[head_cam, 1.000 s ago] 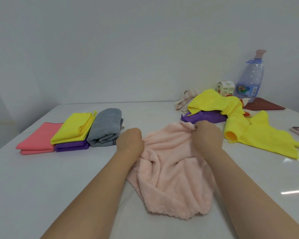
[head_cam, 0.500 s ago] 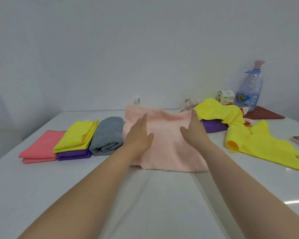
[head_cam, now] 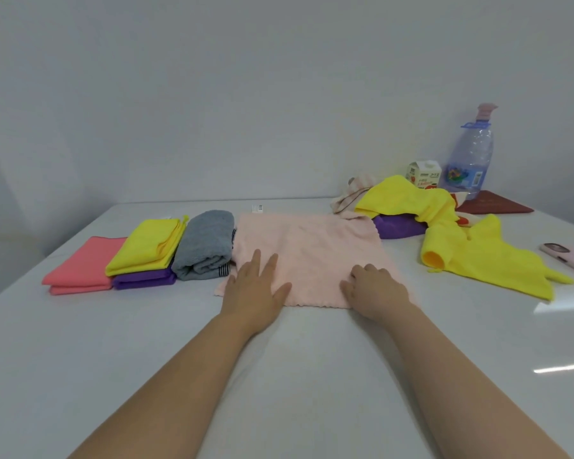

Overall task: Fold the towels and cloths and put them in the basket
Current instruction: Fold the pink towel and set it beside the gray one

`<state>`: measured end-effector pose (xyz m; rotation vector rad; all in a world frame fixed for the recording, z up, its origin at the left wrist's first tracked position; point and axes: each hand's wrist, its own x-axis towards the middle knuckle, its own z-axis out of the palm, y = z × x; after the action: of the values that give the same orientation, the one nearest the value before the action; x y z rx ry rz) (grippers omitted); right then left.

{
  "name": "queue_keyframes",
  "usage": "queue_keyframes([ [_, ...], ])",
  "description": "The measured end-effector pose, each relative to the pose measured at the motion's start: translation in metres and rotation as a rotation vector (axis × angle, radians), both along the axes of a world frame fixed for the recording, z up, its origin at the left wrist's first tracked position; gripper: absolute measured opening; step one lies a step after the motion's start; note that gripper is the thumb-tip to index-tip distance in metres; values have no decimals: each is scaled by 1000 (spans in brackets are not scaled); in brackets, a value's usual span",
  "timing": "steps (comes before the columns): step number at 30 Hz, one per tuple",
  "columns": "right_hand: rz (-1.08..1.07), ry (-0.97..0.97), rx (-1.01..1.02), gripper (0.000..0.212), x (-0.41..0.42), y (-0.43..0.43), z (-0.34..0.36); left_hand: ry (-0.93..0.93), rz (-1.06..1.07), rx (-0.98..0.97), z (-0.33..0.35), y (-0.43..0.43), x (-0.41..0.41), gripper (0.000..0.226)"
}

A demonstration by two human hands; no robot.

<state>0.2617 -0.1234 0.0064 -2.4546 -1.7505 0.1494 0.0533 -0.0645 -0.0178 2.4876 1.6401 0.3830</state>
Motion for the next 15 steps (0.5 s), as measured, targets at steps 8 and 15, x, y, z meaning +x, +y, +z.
queue_keyframes([
  [8, -238, -151, 39, 31, 13, -4, 15, 105, 175, 203, 15, -5, -6, 56],
  [15, -16, -228, 187, 35, 14, -1, 1, 127, 10, 363, 12, -4, -4, 60],
])
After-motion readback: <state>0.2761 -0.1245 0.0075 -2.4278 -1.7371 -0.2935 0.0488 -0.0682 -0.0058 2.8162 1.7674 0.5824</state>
